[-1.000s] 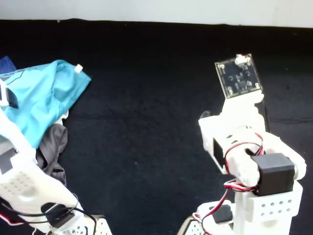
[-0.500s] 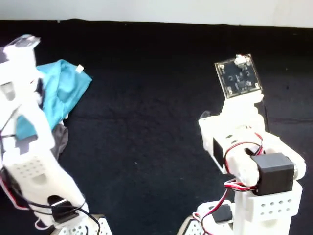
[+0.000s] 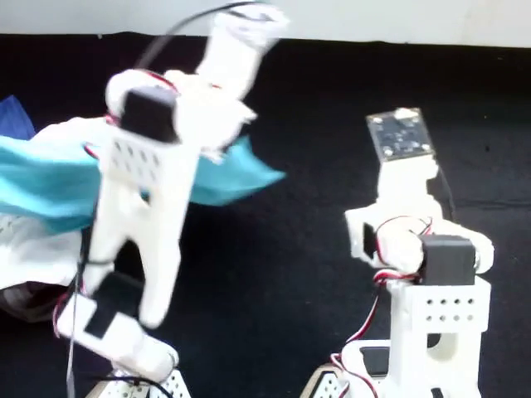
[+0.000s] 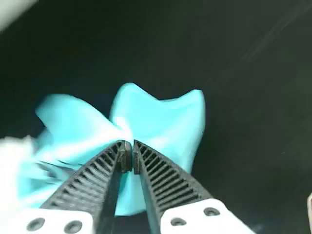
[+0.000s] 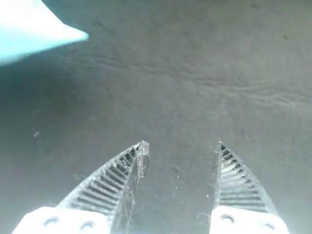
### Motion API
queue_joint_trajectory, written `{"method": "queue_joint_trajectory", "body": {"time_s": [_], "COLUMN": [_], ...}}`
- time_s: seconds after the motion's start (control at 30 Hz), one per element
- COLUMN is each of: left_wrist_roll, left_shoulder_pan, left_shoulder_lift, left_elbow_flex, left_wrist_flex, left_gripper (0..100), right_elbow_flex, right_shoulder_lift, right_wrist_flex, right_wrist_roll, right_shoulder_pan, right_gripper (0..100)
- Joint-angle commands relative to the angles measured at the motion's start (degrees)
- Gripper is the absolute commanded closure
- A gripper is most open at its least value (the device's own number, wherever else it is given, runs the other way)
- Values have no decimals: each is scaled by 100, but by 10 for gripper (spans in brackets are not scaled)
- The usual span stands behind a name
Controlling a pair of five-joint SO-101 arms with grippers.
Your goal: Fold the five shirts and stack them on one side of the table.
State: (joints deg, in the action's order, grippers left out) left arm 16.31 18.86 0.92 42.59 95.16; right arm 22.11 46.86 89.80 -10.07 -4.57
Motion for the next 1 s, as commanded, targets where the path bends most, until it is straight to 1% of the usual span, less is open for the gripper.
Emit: {"method": "queue_joint_trajectory", "body": {"time_s": [0.0, 0.1, 0.13, 0.23, 0.3, 0.33, 0.43, 0.5, 0.6, 0.63, 0.7, 0.8, 0.87, 0.97], "left_wrist_roll": [-18, -26, -35, -44, -44, -44, -9, -9, 18, 185, 756, 1538, 1916, 2409], "left_shoulder_pan": [418, 338, 251, -92, -418, -611, -1376, -1982, -3011, -3319, -3802, -4541, -5068, -5921], "left_shoulder_lift": [-523, -514, -497, -453, -453, -435, -391, -391, -382, -374, -295, -22, 207, 611], "left_elbow_flex": [198, 171, 57, -479, -708, -778, -954, -1218, -2088, -2554, -3635, -5024, -5604, -5965], "left_wrist_flex": [-624, -730, -730, -677, -404, -237, 211, 360, 369, 334, -53, -914, -1512, -2057], "left_gripper": [991, 984, 965, 832, 743, 714, 709, 712, 712, 712, 712, 712, 712, 712], "right_elbow_flex": [189, 295, 295, 295, 286, 277, 295, 295, 268, 259, 259, 295, 295, 303], "right_shoulder_lift": [31, 31, 31, 31, 31, 31, 31, 31, 31, 31, -4, -31, -31, -31], "right_wrist_flex": [-277, -321, -321, -321, -321, -321, -321, -321, -321, -321, -321, -330, -330, -330], "right_wrist_roll": [-35, -35, -35, -18, -18, -18, -18, -18, -18, -18, -9, -9, -9, -9], "right_shoulder_pan": [462, 637, 646, 629, 620, 585, 444, 312, -13, -154, -444, -831, -1042, -1305], "right_gripper": [783, 783, 783, 783, 783, 783, 783, 783, 783, 783, 783, 783, 783, 783]}}
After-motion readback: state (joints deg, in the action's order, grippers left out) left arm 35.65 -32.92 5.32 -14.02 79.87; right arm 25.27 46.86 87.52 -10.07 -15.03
